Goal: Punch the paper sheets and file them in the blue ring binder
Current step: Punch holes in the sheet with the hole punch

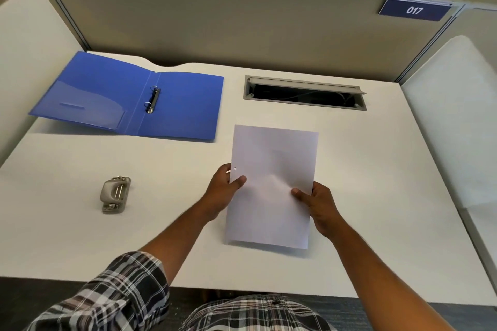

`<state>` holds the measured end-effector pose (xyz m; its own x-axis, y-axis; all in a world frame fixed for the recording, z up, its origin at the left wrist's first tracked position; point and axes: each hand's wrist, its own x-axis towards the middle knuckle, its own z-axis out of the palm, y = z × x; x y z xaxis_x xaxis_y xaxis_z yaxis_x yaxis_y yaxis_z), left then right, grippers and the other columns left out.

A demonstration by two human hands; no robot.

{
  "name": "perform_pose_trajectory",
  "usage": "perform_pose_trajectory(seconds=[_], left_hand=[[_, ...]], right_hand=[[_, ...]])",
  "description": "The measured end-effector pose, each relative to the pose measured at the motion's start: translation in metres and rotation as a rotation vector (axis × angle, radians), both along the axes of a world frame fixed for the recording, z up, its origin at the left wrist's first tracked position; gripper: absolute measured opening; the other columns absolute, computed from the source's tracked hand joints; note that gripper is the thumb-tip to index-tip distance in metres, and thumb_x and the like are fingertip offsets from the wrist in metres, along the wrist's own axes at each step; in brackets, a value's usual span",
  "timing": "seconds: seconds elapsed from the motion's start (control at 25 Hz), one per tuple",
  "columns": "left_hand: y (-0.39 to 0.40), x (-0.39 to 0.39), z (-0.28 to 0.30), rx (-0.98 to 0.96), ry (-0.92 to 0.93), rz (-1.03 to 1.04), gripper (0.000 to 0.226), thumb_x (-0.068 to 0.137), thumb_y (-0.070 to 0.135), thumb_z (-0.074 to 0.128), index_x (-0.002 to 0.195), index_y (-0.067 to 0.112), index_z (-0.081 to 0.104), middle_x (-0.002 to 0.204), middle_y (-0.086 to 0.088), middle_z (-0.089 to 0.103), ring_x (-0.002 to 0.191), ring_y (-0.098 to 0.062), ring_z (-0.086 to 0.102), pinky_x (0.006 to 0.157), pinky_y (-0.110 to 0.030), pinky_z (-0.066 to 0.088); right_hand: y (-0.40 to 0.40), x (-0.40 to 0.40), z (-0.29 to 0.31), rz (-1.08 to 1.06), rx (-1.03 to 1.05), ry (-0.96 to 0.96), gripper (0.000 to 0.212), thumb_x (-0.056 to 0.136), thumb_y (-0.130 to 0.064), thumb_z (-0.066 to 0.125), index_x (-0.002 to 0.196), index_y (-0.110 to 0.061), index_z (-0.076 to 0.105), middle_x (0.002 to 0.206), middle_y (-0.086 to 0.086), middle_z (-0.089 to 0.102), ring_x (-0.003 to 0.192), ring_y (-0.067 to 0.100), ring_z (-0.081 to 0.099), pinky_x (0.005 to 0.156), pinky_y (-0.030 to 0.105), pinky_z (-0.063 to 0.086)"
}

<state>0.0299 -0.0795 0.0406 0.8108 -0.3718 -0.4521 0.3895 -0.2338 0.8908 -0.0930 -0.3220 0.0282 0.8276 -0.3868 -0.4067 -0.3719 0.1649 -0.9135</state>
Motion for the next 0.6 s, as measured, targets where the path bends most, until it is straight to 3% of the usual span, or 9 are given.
perform_pose_trajectory(seconds=[0.12, 0.24, 0.4, 0.48, 0.6], left_hand=[[-0.008, -0.004, 0.022, -0.001, -0.197, 0.104, 0.013, 0.094, 0.018, 0.062, 0.106, 0.021, 0.064, 0.105, 0.000, 0.073, 0.095, -0.023, 0.069, 0.072, -0.030, 0.055], [-0.016, -0.014, 0.043, -0.021, -0.416, 0.195, 0.006, 0.094, 0.020, 0.062, 0.098, 0.023, 0.064, 0.093, 0.004, 0.072, 0.089, -0.024, 0.067, 0.077, -0.039, 0.055], [-0.022, -0.029, 0.055, -0.090, -0.594, 0.235, 0.020, 0.097, 0.028, 0.058, 0.102, 0.048, 0.056, 0.102, 0.023, 0.068, 0.096, -0.003, 0.066, 0.079, -0.015, 0.054], [-0.019, -0.038, 0.043, -0.055, -0.608, 0.211, 0.020, 0.097, 0.029, 0.056, 0.105, 0.047, 0.052, 0.104, 0.028, 0.066, 0.096, 0.002, 0.064, 0.076, -0.009, 0.050], [-0.013, -0.047, 0.015, 0.062, -0.563, 0.130, 0.017, 0.099, 0.020, 0.054, 0.105, 0.035, 0.051, 0.097, 0.027, 0.065, 0.091, 0.002, 0.063, 0.072, -0.009, 0.048]], right_hand=[[0.006, 0.005, 0.017, -0.070, -0.133, -0.094, 0.014, 0.089, -0.015, 0.078, 0.103, -0.013, 0.076, 0.100, 0.005, 0.080, 0.087, 0.023, 0.075, 0.076, 0.038, 0.061], [0.014, 0.005, 0.031, -0.156, -0.269, -0.206, 0.004, 0.091, -0.020, 0.077, 0.094, -0.022, 0.076, 0.091, -0.001, 0.079, 0.080, 0.016, 0.072, 0.073, 0.033, 0.060], [0.028, 0.000, 0.042, -0.248, -0.355, -0.294, 0.009, 0.088, -0.029, 0.077, 0.083, -0.035, 0.072, 0.080, -0.012, 0.076, 0.069, 0.003, 0.066, 0.062, 0.016, 0.052], [0.035, -0.005, 0.038, -0.247, -0.389, -0.295, 0.020, 0.089, -0.022, 0.077, 0.090, -0.041, 0.071, 0.088, -0.018, 0.076, 0.078, 0.000, 0.069, 0.066, 0.013, 0.053], [0.041, -0.015, 0.023, -0.262, -0.348, -0.197, 0.027, 0.089, -0.014, 0.076, 0.108, -0.032, 0.068, 0.098, -0.012, 0.076, 0.091, 0.007, 0.072, 0.078, 0.025, 0.059]])
